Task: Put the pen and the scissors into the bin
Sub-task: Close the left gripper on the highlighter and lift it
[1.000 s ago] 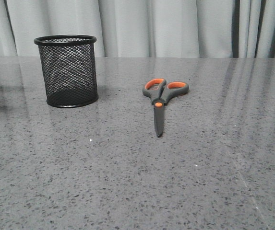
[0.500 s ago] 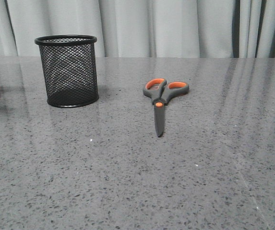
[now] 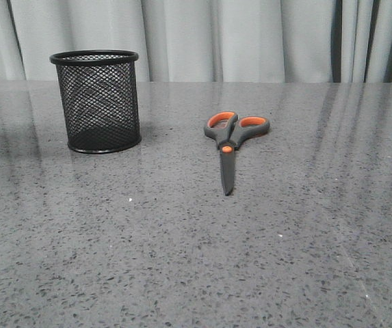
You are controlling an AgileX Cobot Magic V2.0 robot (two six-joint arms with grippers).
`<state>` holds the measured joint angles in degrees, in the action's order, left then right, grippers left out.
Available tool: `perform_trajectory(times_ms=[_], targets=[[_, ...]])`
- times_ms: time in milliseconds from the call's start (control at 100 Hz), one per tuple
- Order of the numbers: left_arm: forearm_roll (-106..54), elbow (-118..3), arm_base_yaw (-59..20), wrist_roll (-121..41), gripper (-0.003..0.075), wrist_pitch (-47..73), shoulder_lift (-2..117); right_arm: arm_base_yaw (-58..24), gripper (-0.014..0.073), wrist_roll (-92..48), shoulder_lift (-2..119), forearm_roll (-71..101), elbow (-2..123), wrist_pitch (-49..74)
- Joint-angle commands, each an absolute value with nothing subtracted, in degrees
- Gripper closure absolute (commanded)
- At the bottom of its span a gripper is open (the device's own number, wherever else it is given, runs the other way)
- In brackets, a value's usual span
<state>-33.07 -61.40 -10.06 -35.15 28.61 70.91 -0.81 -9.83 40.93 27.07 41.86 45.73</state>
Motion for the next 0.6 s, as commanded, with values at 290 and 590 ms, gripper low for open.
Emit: perform_trajectory(times_ms=[290,590], targets=[[-36.1,-63.0,-22.8,-36.5,0.0742,10.7,73.4,-0.8,0.0173,-10.2,41.2,28.4,43.8,43.0],[-36.1,-63.0,-26.2,-36.5,0.0742,5.7,80.9,-0.8,0.0173,-10.2,41.2,29.5,43.8,43.2]])
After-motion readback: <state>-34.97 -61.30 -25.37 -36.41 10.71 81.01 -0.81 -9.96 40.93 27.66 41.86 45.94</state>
